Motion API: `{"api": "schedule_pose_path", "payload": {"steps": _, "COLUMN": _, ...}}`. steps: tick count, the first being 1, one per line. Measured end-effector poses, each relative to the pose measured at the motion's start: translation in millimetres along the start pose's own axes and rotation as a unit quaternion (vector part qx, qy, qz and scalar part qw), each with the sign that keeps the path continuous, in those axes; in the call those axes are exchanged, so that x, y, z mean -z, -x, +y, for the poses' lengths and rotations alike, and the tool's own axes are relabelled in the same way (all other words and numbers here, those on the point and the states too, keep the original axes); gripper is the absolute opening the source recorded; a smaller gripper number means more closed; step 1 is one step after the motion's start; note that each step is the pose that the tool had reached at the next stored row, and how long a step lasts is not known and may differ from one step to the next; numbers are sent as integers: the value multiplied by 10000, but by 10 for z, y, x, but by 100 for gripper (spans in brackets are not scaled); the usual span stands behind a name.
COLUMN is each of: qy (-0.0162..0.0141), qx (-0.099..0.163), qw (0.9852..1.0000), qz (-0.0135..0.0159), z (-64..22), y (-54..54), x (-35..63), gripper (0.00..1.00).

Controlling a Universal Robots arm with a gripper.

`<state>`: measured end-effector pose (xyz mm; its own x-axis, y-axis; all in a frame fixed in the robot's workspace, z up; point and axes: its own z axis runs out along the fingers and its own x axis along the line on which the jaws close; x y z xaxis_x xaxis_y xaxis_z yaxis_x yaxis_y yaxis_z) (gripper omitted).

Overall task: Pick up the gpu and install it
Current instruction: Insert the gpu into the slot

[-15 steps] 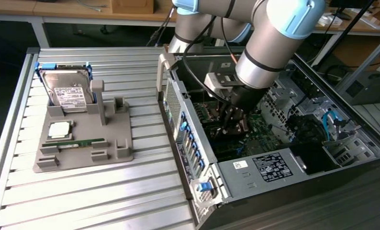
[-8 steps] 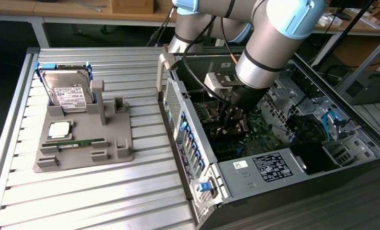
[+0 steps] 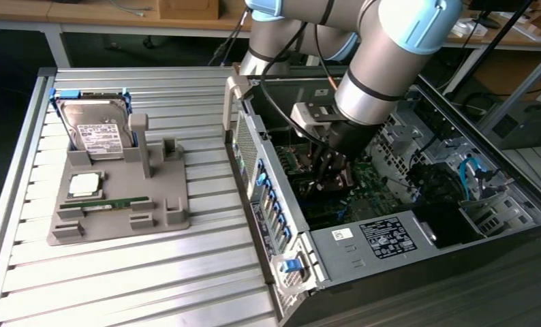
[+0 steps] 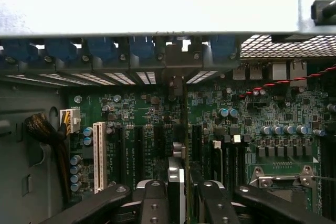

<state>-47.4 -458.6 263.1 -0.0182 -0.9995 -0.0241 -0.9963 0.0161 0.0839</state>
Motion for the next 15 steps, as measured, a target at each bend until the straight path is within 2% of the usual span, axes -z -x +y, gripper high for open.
{"api": "schedule_pose_path", "payload": {"steps": 5, "qy": 2, "qx": -1, "qw": 10000, "qz": 12, "z": 5, "y": 9, "x": 57, "gripper": 27}}
{"api": "schedule_pose_path", "payload": {"steps": 6, "qy": 2, "qx": -3, "qw": 10000, "qz": 35, "z": 6, "y": 9, "x": 57, "gripper": 27}}
{"api": "schedule_pose_path", "payload": {"steps": 8, "qy": 0, "qx": -12, "qw": 9999, "qz": 136, "z": 6, "y": 11, "x": 58, "gripper": 27}}
{"api": "schedule_pose_path", "payload": {"steps": 9, "qy": -2, "qx": -18, "qw": 9998, "qz": 217, "z": 5, "y": 12, "x": 57, "gripper": 27}}
{"api": "schedule_pose_path", "payload": {"steps": 10, "qy": -3, "qx": -22, "qw": 9996, "qz": 272, "z": 5, "y": 13, "x": 57, "gripper": 27}}
{"api": "schedule_pose_path", "payload": {"steps": 13, "qy": -2, "qx": -23, "qw": 9996, "qz": 278, "z": 6, "y": 18, "x": 58, "gripper": 27}}
{"api": "schedule_pose_path", "payload": {"steps": 15, "qy": -1, "qx": -22, "qw": 9997, "qz": 258, "z": 7, "y": 20, "x": 58, "gripper": 27}}
